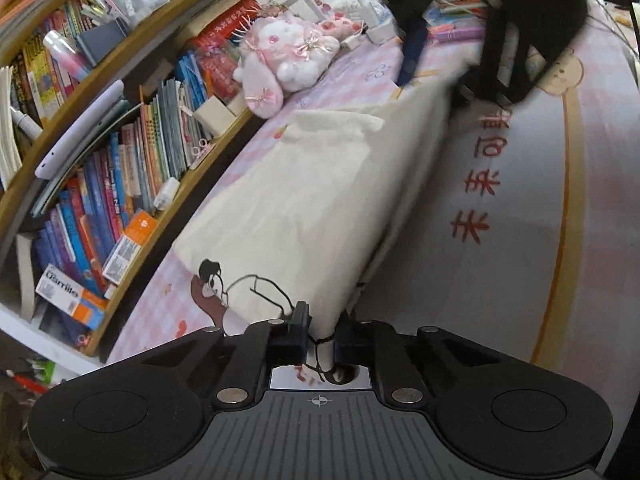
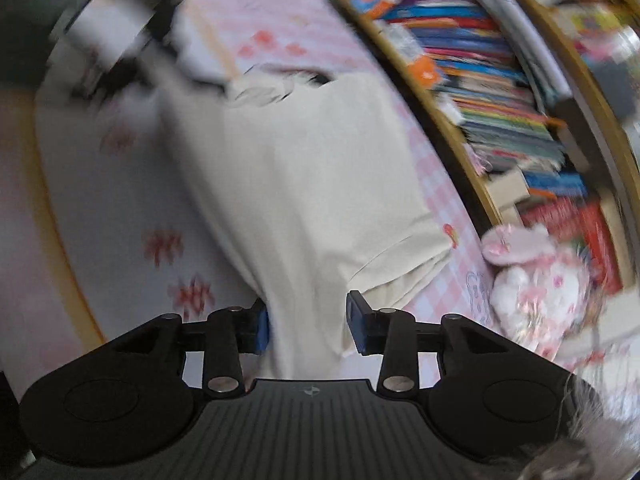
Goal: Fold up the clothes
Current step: 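Lift the side edge with both grippers and fold it over the shirt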
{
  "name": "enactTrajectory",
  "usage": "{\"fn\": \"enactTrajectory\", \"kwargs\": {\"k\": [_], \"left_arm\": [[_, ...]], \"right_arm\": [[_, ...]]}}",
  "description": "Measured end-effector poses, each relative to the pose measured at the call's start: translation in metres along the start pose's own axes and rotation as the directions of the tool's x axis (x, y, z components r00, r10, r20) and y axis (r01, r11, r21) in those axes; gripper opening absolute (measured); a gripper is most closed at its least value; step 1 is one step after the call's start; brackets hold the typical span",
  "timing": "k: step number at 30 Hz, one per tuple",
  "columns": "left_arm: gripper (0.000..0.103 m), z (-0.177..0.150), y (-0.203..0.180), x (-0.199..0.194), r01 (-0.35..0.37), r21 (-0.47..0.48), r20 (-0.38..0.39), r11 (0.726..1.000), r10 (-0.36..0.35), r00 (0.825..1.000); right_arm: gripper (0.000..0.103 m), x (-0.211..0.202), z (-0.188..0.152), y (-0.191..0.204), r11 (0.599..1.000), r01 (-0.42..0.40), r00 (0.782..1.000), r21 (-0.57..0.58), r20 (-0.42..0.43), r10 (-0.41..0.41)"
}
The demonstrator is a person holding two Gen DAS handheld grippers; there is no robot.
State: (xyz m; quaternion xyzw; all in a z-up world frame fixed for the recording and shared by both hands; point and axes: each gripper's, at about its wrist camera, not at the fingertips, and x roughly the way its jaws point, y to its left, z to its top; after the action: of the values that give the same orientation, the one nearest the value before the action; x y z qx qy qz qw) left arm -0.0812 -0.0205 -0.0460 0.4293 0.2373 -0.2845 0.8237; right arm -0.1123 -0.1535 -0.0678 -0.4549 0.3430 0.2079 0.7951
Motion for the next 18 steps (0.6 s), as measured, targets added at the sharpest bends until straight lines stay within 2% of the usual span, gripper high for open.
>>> {"fn": "enactTrajectory", "kwargs": {"k": [2,4,6,8,13,18], "left_arm": [[0.011,0.003,0.008,-0.001,-0.008,-0.023,0.005,1.0,0.008,1.0],[0.011,0.006,0.014,-0.002,-0.012,-0.053,0.005,0.998,0.013,1.0],[0.011,0.008,0.017,-0.004,-0.015,-0.071,0.002,0.997,0.015,1.0],[0.009,0.01,0.016,-0.007,-0.015,-0.073,-0.001,0.997,0.014,1.0],[0.008,0.011,0.012,-0.024,-0.011,-0.085,-0.009,0.996,0.01,1.0],[0.008,0.014,0.002,-0.049,0.001,-0.089,-0.014,0.996,-0.002,1.0]], "right_arm": [[0.035,0.003,-0.007,0.011,0.997,0.016,1.0,-0.08,-0.013,-0.017],[0.034,0.004,-0.015,0.014,0.996,0.014,0.999,-0.092,-0.027,-0.016],[0.019,0.005,-0.021,0.014,0.997,-0.001,0.999,-0.079,-0.04,-0.002],[0.015,0.002,-0.023,0.011,0.999,-0.013,0.999,-0.034,-0.034,0.012],[0.014,-0.015,-0.023,0.003,0.999,-0.037,0.999,0.026,-0.006,0.037],[0.013,-0.04,-0.031,0.007,0.997,-0.075,0.997,0.021,0.016,0.075]]}}
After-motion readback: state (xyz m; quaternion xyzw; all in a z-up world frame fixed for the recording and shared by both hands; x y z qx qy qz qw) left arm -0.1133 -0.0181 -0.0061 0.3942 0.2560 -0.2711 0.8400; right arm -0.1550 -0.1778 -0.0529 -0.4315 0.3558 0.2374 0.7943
